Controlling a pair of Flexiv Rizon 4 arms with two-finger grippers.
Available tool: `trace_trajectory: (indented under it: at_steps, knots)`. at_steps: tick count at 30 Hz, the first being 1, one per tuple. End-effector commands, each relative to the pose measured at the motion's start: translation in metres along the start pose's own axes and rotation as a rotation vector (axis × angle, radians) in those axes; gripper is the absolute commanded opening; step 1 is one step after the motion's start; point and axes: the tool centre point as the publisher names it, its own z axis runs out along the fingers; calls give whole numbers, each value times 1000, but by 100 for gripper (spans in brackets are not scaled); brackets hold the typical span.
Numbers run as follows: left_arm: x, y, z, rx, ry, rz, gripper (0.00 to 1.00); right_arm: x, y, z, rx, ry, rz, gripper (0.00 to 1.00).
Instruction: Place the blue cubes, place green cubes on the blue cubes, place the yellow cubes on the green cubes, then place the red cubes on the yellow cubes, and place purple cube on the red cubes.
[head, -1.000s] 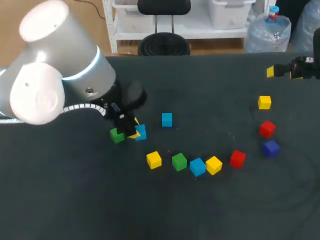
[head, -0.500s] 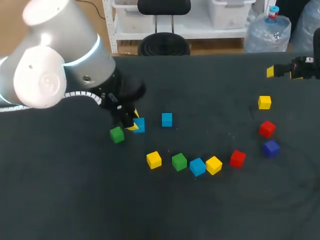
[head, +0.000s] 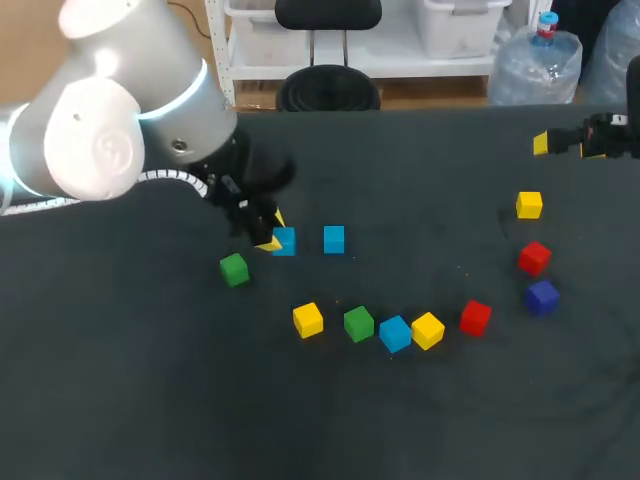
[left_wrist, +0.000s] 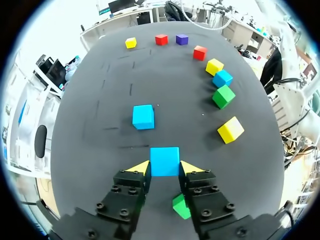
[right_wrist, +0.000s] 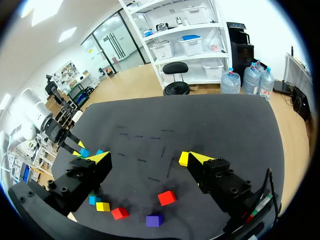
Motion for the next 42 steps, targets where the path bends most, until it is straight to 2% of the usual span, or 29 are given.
trace_trajectory:
  at_steps: [1, 13, 42]
  knots:
    - [0, 11, 5, 17, 3, 10, 0, 0, 1, 0, 5, -1, 1, 100]
    - [-7, 24, 9, 20, -16, 41, 0, 0, 1, 0, 5, -1, 1, 100]
    - [-16, 26, 25, 44, -24, 31, 0, 0, 1, 0, 5, -1, 1, 100]
